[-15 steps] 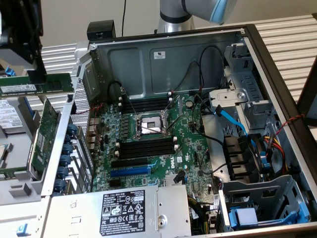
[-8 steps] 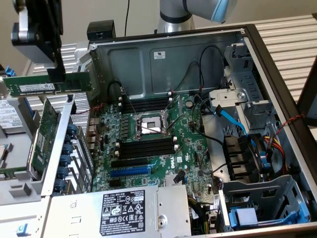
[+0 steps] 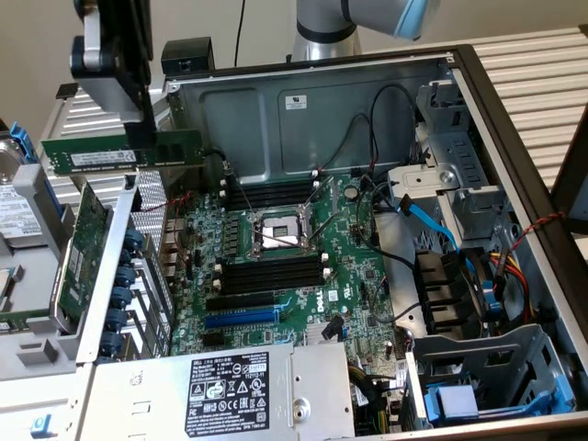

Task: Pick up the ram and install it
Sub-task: 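Pick up the ram and move it above insertion slot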

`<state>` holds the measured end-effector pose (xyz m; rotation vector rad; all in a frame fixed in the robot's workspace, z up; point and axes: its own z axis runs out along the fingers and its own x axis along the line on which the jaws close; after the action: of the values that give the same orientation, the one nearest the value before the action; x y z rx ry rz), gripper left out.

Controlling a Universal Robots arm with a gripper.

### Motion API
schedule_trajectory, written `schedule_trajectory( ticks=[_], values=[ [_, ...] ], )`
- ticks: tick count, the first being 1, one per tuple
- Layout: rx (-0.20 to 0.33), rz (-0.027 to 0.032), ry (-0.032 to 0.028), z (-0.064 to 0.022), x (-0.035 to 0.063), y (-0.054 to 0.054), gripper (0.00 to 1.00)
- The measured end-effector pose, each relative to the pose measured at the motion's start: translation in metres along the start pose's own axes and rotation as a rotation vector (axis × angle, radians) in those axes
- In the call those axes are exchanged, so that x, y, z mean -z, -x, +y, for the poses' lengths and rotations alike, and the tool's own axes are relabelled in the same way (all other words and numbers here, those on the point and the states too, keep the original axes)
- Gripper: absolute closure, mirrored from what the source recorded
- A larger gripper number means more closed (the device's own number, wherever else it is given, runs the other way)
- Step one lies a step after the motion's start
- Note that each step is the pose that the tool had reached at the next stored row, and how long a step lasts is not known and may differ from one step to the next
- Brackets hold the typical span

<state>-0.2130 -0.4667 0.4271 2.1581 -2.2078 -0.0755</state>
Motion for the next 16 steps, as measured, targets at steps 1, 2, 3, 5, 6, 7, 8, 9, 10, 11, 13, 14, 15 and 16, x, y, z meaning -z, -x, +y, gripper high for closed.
schedule_trajectory(
  ticks=[1, 2, 3, 5, 6, 7, 8, 9, 10, 11, 13, 14, 15, 16],
  values=[
    [0.000, -0.0001, -0.0040, -0.0023, 0.0002, 0.000, 0.88],
    [0.000, -0.0002, -0.0094, -0.0044, 0.0003, 0.000, 0.88],
    [0.000, -0.0002, -0.0173, -0.0065, 0.0006, 0.000, 0.88],
    [0.000, -0.0002, -0.0302, -0.0125, 0.0009, 0.000, 0.88],
    [0.000, -0.0003, -0.0319, -0.0171, 0.0012, 0.000, 0.88],
    [0.000, -0.0003, -0.0328, -0.0213, 0.0015, 0.001, 0.88],
    [0.000, -0.0004, -0.0342, -0.0261, 0.0017, 0.001, 0.88],
    [0.000, -0.0002, -0.0355, -0.0302, 0.0019, 0.002, 0.88],
    [0.000, 0.0004, -0.0380, -0.0336, 0.0019, 0.003, 0.88],
    [0.000, 0.0027, -0.0412, -0.0364, 0.0020, 0.005, 0.88],
    [-0.001, 0.0085, -0.0482, -0.0415, 0.0019, 0.012, 0.88],
    [-0.001, 0.0115, -0.0513, -0.0440, 0.0019, 0.015, 0.88],
    [-0.001, 0.0147, -0.0543, -0.0466, 0.0019, 0.018, 0.88],
    [-0.001, 0.0177, -0.0572, -0.0492, 0.0017, 0.022, 0.88]
  ],
)
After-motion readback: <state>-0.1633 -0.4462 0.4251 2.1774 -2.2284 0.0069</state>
